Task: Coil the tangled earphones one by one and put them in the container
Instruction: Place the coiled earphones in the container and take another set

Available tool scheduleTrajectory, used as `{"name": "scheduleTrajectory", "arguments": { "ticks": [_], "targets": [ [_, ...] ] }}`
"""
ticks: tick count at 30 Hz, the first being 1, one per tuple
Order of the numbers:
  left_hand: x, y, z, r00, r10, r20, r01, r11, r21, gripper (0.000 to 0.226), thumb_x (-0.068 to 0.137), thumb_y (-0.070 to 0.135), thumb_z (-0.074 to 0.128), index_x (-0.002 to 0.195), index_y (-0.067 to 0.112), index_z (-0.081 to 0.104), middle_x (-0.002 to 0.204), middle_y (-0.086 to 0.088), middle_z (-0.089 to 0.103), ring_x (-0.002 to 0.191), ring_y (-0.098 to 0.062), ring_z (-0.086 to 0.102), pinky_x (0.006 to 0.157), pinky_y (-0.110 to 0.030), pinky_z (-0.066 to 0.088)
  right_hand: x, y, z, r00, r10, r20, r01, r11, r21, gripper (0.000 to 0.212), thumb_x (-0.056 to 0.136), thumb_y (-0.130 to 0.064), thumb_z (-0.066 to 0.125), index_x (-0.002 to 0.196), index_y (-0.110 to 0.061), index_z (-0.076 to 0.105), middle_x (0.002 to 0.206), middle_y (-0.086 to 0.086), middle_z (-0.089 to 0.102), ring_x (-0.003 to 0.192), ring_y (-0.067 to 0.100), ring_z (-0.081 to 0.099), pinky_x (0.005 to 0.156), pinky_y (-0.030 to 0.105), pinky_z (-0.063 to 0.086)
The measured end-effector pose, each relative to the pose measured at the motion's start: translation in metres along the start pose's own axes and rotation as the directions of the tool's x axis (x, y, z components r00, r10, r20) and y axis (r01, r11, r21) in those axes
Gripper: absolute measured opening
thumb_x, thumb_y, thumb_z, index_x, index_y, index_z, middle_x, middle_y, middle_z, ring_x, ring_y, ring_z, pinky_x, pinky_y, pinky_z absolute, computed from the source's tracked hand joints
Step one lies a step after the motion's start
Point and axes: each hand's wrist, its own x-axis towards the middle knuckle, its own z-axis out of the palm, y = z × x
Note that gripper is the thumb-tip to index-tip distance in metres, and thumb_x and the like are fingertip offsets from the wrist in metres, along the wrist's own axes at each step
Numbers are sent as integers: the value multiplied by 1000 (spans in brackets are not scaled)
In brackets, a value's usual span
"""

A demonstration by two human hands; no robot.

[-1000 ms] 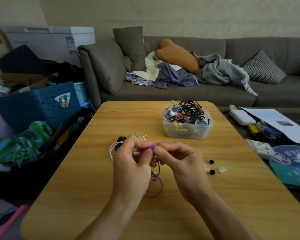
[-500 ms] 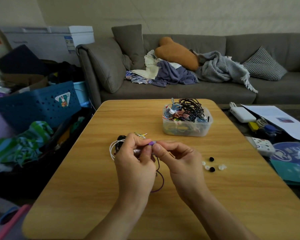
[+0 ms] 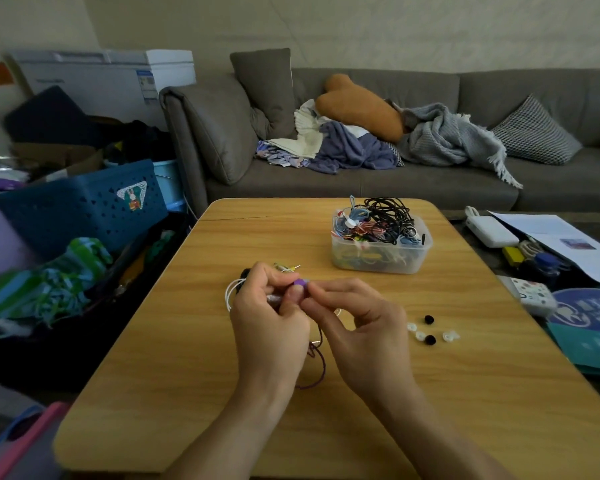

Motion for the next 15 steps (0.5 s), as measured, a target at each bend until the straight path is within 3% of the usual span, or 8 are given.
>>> {"name": "scheduleTrajectory", "arguments": {
  "ticks": [2, 4, 8, 13, 15],
  "targets": [
    [2, -2, -2, 999, -19, 26, 19, 1000, 4, 28, 86, -9, 60, 76, 16, 55, 75, -3, 67, 64, -13, 63, 60, -29, 52, 2, 0, -3, 993, -116, 38, 119, 988, -102, 16, 80, -6, 79, 95, -12, 80, 94, -6, 75, 88, 3, 71, 77, 19, 54],
    [3, -2, -4, 997, -24, 78, 24, 1000, 11, 28, 87, -7, 61, 77, 18, 55, 73, -6, 65, 60, -16, 61, 56, -22, 48, 6, 0, -9, 988, -134, 80, 144, 980, -137, 14, 82, -6, 78, 94, -14, 80, 92, -8, 75, 84, 5, 71, 73, 24, 56],
    [2, 3, -9, 978, -46, 203, 54, 998, -31, 21, 89, -6, 58, 80, 12, 55, 66, -8, 62, 50, -12, 56, 48, -18, 42, 12, -7, -17, 985, 122, 122, -123, 992, -3, 14, 84, -5, 76, 89, -18, 78, 80, -7, 76, 78, 13, 72, 73, 30, 57],
    [2, 8, -9, 960, -76, 269, 107, 989, -104, 18, 90, -9, 55, 81, 7, 53, 54, -9, 62, 45, -17, 54, 47, -28, 44, 17, -12, -23, 965, 175, 194, -219, 947, 234, 14, 79, -5, 73, 90, -15, 75, 75, 5, 76, 66, 8, 68, 65, 20, 54],
    [1, 10, -10, 953, -98, 285, 142, 981, -135, 19, 89, -11, 54, 81, 6, 53, 56, -12, 62, 44, -18, 52, 45, -30, 44, 19, -11, -27, 959, 162, 234, -218, 946, 239, 13, 77, -9, 73, 90, -11, 75, 77, 8, 76, 69, 11, 71, 67, 22, 56]
  ]
}}
